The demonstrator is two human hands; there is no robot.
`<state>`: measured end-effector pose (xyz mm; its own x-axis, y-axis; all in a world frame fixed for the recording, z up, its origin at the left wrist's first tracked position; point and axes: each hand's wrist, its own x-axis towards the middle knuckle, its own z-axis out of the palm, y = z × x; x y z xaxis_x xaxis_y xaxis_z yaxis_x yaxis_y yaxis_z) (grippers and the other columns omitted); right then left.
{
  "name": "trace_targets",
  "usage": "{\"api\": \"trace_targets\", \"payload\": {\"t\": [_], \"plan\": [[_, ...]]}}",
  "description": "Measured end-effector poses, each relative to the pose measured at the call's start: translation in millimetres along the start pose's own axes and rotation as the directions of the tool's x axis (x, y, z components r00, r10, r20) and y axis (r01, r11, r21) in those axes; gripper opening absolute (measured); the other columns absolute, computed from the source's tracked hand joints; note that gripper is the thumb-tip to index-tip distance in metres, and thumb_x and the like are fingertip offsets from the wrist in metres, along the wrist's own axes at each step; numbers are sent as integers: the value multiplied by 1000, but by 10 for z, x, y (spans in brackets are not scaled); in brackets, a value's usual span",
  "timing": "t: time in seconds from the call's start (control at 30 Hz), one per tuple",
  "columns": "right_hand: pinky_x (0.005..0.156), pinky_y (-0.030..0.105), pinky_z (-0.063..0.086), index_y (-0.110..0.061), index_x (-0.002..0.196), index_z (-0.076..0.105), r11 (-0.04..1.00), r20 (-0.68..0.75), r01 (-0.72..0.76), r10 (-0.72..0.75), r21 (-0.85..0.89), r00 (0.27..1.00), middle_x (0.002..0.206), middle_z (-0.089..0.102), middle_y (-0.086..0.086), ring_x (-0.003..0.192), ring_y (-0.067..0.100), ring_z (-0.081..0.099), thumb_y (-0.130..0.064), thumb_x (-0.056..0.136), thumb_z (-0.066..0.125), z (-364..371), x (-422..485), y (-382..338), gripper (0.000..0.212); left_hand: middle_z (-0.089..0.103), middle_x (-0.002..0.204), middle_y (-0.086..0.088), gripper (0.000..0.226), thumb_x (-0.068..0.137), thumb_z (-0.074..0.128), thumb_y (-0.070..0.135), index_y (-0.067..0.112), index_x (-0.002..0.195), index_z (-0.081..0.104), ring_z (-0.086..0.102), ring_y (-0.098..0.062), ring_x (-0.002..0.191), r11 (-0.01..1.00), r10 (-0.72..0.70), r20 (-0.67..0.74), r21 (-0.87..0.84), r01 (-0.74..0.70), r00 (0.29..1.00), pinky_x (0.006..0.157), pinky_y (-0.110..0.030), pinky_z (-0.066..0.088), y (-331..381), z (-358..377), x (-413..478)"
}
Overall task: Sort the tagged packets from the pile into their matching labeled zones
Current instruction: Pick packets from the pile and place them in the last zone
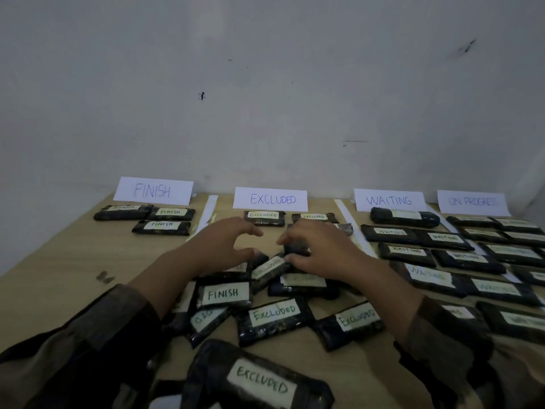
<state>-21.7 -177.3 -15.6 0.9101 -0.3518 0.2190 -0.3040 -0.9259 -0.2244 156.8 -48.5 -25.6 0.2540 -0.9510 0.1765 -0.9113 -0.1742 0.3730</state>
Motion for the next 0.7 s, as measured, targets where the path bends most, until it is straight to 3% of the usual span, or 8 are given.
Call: {"api": "trace_targets", "payload": {"t": [0.13,0.37,0.5,0.6,0.7], "plan": [[91,32,38,-34,116,61,998,39,60,-60,5,997,113,56,-9,107,11,51,-38,85,62,156,-151,-254,31,59,116,12,35,82,68,37,34,116,60,56,-5,99,999,-29,10,-45,30,1000,82,-23,42,2,-94,-316],[94,34,40,-32,128,50,994,91,102,-106,47,990,129,49,-8,117,13,47,-35,89,59,333,-275,-530,40,68,94,13,26,77,75,27,34,101,68,61,-2,77,993,-115,29,-38,116,993,80,-29,52,-57,-232,-743],[92,35,43,-33,133,45,995,98,87,-93,57,991,131,47,-8,119,14,46,-43,89,56,468,-300,-585,47,65,98,12,32,78,74,25,32,109,67,62,-7,84,987,-161,26,3,161,987,82,-28,51,-138,-199,-913],[98,38,35,-34,135,43,998,57,26,-23,-58,998,131,48,-8,122,15,43,-59,84,54,583,-296,-637,58,57,105,12,39,79,72,30,34,117,62,56,-8,87,985,-166,7,53,165,986,81,-27,48,-144,-135,-981],[105,42,24,-34,131,48,993,19,-4,7,-117,1000,125,51,-9,121,14,43,-63,83,52,617,-286,-681,56,52,103,12,40,83,69,32,33,122,58,50,-7,85,984,-167,-9,58,168,986,77,-22,41,-114,-63,-994]]}}
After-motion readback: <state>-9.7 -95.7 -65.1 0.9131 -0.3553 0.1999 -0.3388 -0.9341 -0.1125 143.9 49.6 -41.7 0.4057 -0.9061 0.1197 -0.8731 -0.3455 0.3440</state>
